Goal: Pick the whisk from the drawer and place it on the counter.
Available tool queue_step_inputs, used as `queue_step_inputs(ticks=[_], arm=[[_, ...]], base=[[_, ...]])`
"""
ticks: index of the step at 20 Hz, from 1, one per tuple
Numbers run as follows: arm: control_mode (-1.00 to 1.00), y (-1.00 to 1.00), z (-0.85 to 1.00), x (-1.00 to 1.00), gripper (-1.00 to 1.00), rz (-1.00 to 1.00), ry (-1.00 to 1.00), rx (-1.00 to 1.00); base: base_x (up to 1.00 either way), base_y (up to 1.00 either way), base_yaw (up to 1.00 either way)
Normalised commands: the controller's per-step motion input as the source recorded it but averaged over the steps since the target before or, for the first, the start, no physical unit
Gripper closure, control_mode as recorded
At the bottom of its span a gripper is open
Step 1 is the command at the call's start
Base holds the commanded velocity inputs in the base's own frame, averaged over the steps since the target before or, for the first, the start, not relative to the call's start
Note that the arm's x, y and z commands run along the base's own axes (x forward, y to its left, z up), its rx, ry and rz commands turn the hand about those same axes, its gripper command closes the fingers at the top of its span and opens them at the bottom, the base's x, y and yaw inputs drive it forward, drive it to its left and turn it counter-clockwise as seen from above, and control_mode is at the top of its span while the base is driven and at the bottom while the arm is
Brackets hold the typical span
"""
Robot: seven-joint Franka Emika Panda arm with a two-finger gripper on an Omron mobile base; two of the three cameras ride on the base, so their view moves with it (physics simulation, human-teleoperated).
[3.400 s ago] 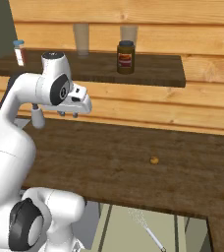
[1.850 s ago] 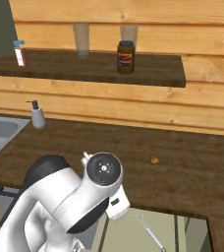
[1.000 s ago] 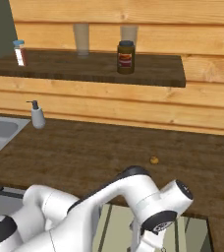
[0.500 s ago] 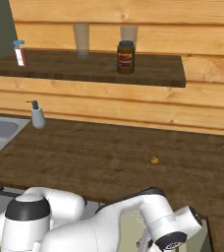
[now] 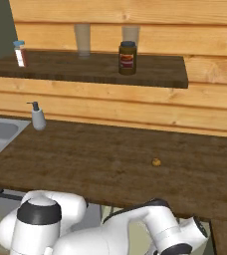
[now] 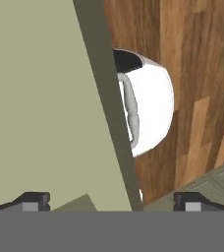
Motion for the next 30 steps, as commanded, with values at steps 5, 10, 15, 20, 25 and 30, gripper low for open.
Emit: queue_step_inputs(ticks=[5,10,15,20,25,30], arm=[[-1.00,0.00,-0.29,-0.20,-1.00,0.00,0.00,-0.20],[-1.00,-0.27,-0.01,-0.98,-1.00,0.00,0.00,-0.10],[-1.00,-0.53,0.00,-1.00,-1.00,0.00,-0.01,-0.01],[-1.00,0.05,0.71,-0.43,-1.00,-0.09,-0.02,0.00],[-1.00,0.45,0.84,0.70,-1.00,-0.32,0.00,-0.01],[-1.00,0.24,0.09,1.00,-1.00,-0.23,0.11,-0.01]], base=[[0.00,0.00,0.00],[0.00,0.00,0.00],[0.00,0.00,0.00],[0.00,0.00,0.00],[0.00,0.00,0.00],[0.00,0.00,0.00]])
